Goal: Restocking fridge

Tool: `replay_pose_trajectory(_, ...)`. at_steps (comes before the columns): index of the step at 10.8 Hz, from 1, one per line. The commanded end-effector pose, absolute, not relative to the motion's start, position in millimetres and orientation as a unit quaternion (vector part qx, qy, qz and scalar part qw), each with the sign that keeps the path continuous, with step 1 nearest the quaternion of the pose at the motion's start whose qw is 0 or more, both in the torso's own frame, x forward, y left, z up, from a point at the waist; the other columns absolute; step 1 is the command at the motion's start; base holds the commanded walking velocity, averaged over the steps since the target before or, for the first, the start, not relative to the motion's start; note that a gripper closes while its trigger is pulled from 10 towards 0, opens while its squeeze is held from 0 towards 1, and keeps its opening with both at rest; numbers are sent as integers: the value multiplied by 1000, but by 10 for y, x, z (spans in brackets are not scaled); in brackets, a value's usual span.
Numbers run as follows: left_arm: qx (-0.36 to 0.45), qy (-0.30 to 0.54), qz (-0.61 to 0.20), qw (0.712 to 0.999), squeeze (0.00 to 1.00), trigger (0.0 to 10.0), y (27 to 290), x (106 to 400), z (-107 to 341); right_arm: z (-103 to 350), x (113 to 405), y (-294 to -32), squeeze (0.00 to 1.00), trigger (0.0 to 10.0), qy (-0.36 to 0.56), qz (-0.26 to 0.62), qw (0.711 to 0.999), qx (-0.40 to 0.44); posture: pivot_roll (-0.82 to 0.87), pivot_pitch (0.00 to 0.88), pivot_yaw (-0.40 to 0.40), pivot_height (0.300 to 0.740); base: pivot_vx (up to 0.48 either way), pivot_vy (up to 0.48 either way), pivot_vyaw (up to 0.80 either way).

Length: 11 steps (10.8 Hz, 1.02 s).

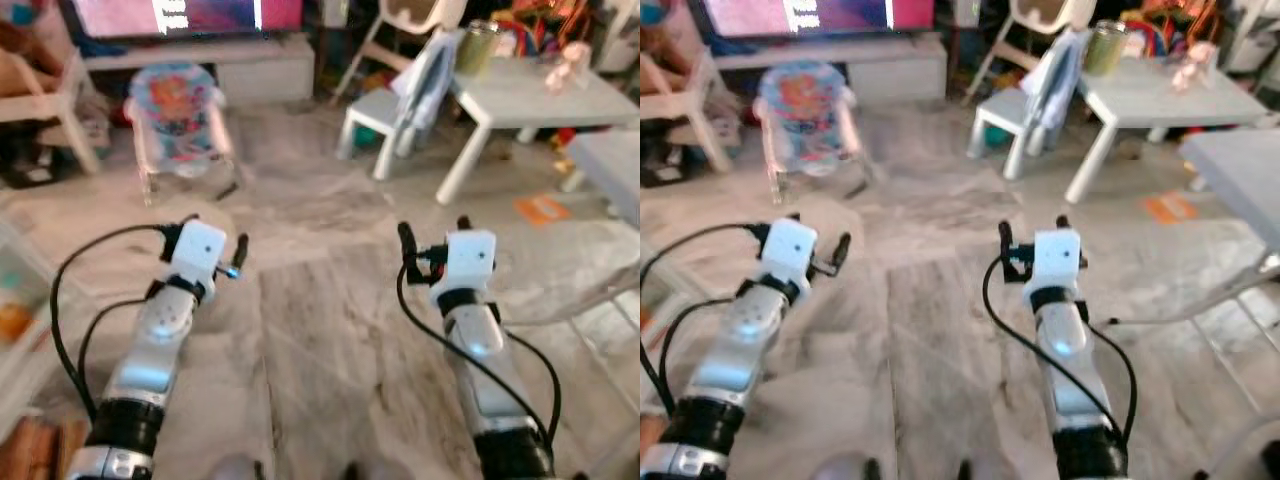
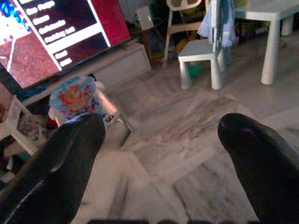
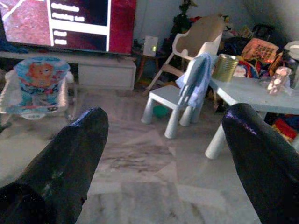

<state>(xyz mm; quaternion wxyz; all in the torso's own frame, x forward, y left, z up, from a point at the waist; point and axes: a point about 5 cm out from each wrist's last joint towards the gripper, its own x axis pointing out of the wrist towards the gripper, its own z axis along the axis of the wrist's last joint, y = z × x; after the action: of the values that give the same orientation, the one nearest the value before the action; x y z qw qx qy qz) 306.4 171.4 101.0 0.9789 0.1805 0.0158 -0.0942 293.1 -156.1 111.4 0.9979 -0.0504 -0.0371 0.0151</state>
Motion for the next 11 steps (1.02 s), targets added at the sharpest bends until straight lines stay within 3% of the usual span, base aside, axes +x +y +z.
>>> replay_pose_trajectory(1,177,0,-100,979,0,10000,1640,3082,1089,1121,2925,-1669,0,10000,-34,4,998,-60,67,68,-50,740,416,0,-706)
replay_pose_trajectory(6,147,-4,-107,983,0,10000,1471,3019,1075,1155,2929,-1654,0,10000,-41,19,996,-76,61,79,-60,740,416,0,-800)
replay_pose_trajectory(11,130,-8,-100,986,0,10000,1469,3054,1120,1169,2896,-1608,0,10000,-51,30,994,-91,53,68,-64,740,451,0,-800)
